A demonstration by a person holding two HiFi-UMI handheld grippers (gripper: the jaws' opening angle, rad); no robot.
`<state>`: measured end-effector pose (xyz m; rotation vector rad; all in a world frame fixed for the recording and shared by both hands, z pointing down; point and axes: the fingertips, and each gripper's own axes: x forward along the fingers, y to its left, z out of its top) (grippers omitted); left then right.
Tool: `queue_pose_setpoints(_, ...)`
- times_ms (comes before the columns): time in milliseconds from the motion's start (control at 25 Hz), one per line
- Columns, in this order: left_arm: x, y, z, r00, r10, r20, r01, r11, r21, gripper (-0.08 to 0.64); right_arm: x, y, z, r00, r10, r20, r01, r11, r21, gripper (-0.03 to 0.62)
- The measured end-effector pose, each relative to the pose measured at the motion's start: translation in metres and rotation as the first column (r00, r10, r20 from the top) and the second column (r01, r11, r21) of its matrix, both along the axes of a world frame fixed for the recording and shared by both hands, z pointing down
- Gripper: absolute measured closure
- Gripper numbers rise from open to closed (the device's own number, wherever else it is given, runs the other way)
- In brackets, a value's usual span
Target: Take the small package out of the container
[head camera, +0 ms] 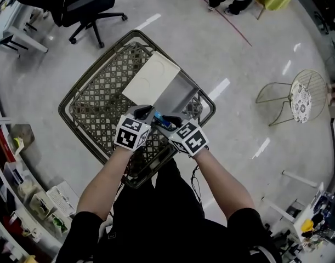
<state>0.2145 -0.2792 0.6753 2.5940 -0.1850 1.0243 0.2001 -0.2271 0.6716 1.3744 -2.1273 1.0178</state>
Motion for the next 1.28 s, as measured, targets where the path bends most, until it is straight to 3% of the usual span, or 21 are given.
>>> queue_pose_setpoints(200, 0.006, 0.000, -0.001, 1.000, 0.008, -0.004, -0.008, 1.000, 0.002, 0.532, 0.013, 0.001, -0.001, 0.999, 0.015, -0.043, -0.014, 1.000, 0.016, 0.389)
queue_pose_setpoints(440, 0.001, -0.004, -0.012, 0.999, -0.035, -0.035, 0.034, 0.999, -0.018, 0.531, 0.009, -0.005, 0.036, 0.999, -0.001, -0.039, -0.001, 0.999, -0.046, 0.382)
queue_pose_setpoints(600, -0.018, -0.014, -0.031, 0.995, -0.067, -0.078, 0.067, 0.998, -0.006, 0.532, 0.012, -0.009, 0.054, 0.994, 0.017, -0.105, -0.025, 0.996, -0.080, 0.455)
queue_pose_setpoints(760, -0.049, -0.030, -0.054, 0.989, -0.094, -0.110, 0.097, 0.995, 0.020, 0.532, 0.018, -0.010, 0.039, 0.981, 0.045, -0.186, -0.060, 0.995, -0.076, 0.488)
queue_pose_setpoints(1040, -0.091, -0.043, -0.108, 0.975, -0.104, -0.198, 0.119, 0.991, 0.067, 0.532, 0.030, -0.004, -0.048, 0.959, 0.182, -0.220, -0.173, 0.983, 0.059, 0.502)
queue_pose_setpoints(1280, -0.110, -0.045, -0.166, 0.956, -0.077, -0.285, 0.117, 0.985, 0.127, 0.532, 0.027, 0.006, -0.134, 0.935, 0.317, -0.159, -0.276, 0.932, 0.235, 0.502)
